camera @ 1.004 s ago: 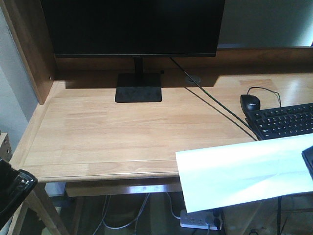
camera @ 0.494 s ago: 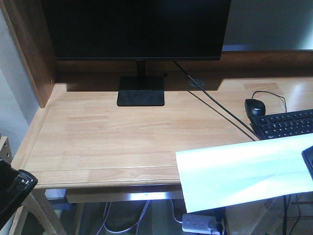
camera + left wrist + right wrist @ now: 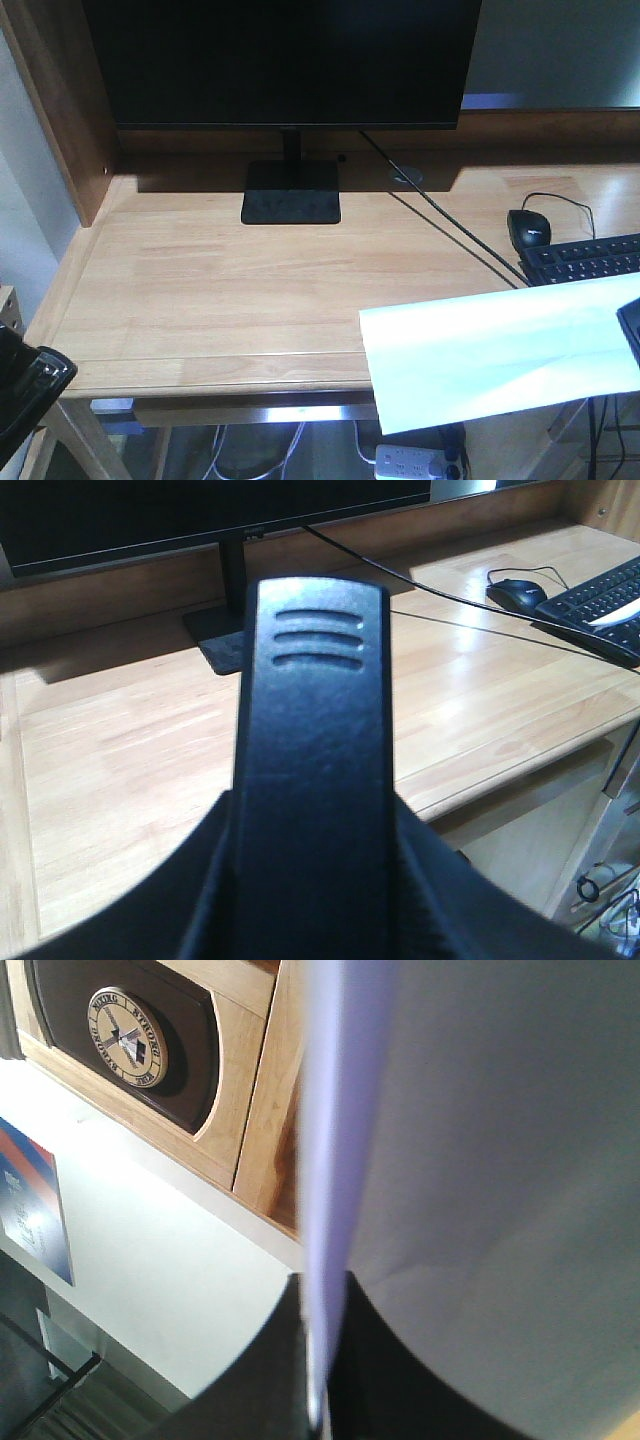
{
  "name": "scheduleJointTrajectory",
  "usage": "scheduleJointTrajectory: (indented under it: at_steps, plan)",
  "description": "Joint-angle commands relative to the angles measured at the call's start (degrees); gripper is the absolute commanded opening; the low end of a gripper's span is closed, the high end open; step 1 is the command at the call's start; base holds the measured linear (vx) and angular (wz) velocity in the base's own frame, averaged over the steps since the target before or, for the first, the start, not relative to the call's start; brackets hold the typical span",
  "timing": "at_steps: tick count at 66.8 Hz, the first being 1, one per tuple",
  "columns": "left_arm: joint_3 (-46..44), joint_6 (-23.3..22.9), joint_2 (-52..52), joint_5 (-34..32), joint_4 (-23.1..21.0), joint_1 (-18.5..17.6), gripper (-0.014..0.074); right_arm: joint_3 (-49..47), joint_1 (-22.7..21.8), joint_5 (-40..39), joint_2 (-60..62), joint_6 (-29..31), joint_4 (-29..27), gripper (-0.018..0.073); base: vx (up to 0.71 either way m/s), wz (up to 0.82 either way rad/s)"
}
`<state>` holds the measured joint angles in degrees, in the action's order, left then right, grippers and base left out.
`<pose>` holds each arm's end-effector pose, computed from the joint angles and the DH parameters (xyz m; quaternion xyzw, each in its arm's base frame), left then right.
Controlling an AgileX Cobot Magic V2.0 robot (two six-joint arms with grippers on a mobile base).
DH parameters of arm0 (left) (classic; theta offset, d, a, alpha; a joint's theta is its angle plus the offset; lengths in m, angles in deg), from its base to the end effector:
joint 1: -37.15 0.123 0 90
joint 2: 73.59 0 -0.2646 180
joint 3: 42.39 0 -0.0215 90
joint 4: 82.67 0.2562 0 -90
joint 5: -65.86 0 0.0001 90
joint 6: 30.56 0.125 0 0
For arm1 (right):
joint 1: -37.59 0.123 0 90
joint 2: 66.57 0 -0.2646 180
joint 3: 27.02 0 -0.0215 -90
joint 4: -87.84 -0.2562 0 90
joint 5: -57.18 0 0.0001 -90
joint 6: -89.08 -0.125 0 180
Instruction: Grab stapler and paper to desk for stapling
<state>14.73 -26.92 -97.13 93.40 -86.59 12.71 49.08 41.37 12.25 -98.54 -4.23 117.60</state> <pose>0.1126 -0.0555 0.2525 0.1816 0.7891 -0.1359 0.5709 0.1305 0.0525 0.2494 0.1790 0.5351 0.5775 0.5901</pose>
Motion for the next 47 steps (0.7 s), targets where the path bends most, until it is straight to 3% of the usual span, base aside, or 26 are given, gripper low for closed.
scheduleJointTrajectory:
  at_steps: [1,47]
  plan:
    - [-1.8,-0.1,-0.4,-6.9,-0.5,-0.2,-0.0007,-1.6,-0.2,-3.8,-0.3,0.7,-1.3,-0.0006,0.04,0.01]
    - [-1.8,-0.1,-0.4,-6.9,-0.5,-0.2,-0.0007,-1.6,-0.2,-3.8,-0.3,0.7,-1.3,-0.0006,0.03,0.0]
